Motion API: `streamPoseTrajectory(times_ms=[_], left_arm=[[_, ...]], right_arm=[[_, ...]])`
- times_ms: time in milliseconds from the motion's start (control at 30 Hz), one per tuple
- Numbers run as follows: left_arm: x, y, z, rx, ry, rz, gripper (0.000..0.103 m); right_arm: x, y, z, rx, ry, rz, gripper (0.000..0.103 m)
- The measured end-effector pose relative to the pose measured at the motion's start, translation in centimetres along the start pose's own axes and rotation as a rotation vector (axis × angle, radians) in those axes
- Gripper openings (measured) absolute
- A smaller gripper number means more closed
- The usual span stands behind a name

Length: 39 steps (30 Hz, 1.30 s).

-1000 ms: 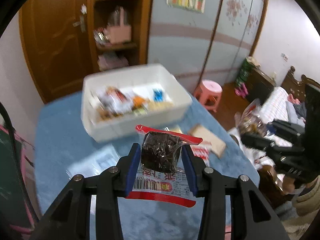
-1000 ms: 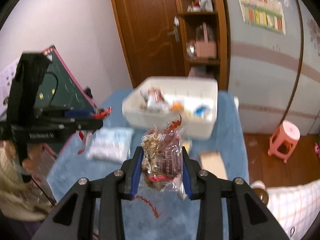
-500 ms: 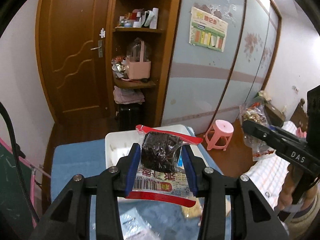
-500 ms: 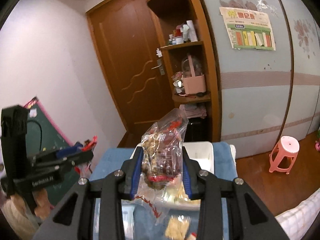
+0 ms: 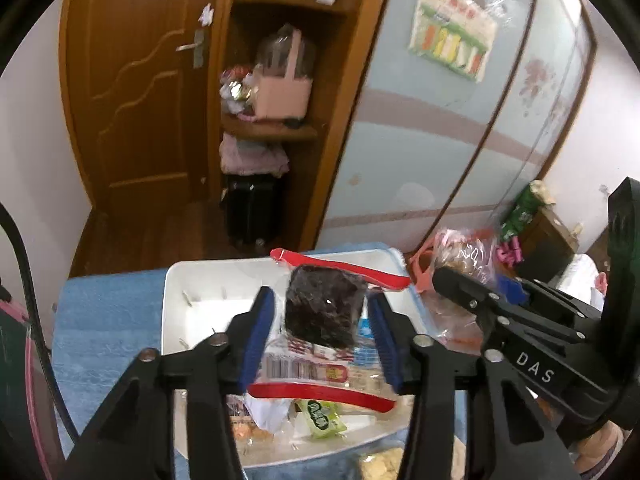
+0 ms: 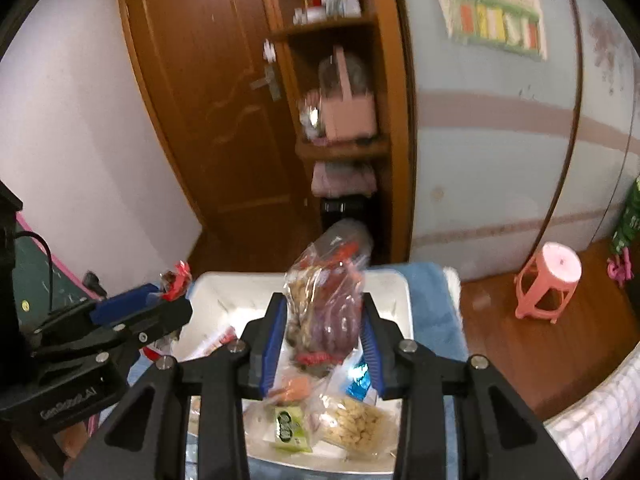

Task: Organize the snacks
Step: 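Carry both bags into the white bin and open both tools, then grasp the white flour bag with the left tool while the right grasps the cracker bag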

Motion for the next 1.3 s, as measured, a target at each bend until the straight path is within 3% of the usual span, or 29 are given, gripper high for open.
streamPoseTrajectory(times_ms=[67, 167, 400, 700, 900, 1067, 1133, 1200, 1300], left_arm=[[1.4, -0.2, 0.3, 0.004, -0.026, 0.002, 0.075], [1.9, -0.7, 0.7, -0.013, -0.021, -0.021, 0.082], [0.6, -2.1, 2.0, -0.032, -0.037, -0.035, 0.082], [-4.7, -3.1, 5.4, 0.012, -0.029, -0.075, 0.082], [-8.7, -3.7, 7.9, -0.004, -0.018, -0.058, 0.082], [-11.9, -2.9, 9.8, 0.049, 0.009, -0.074, 0.082], [-13.1, -2.4, 10.4, 0.085, 0.015, -0.079, 0.084], [-14.2, -2.1, 11.0, 0.116, 0.028, -0.084, 0.087], [-15.4, -1.9, 11.8, 0.169, 0.034, -0.088, 0.088]], right_arm=[[1.5, 0.9, 0.4, 0.033, -0.031, 0.002, 0.037], [2.6, 1.7, 1.0, 0.067, -0.073, -0.028, 0.037], [0.7, 2.1, 2.4, 0.046, -0.059, -0.036, 0.037], [-4.0, 1.8, 5.1, 0.000, -0.041, -0.036, 0.037], [-7.8, 1.2, 7.0, -0.021, -0.022, -0.042, 0.037], [-10.7, 0.1, 8.5, -0.055, -0.006, -0.044, 0.037], [-11.5, -0.4, 9.1, -0.068, -0.006, -0.046, 0.039], [-12.2, -0.7, 9.6, -0.074, -0.004, -0.052, 0.053], [-13.4, -1.3, 10.3, -0.089, 0.015, -0.058, 0.057]])
Point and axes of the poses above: each gripper's, at about its wrist camera, not at the fingertips, and x roughly the way its jaws point, y to its right, z to its underside, the point moved 4 cm from there along x, roughly the way its jaws point, and after that the axes turned 3 degrees about -y, right-handed, at the moved point
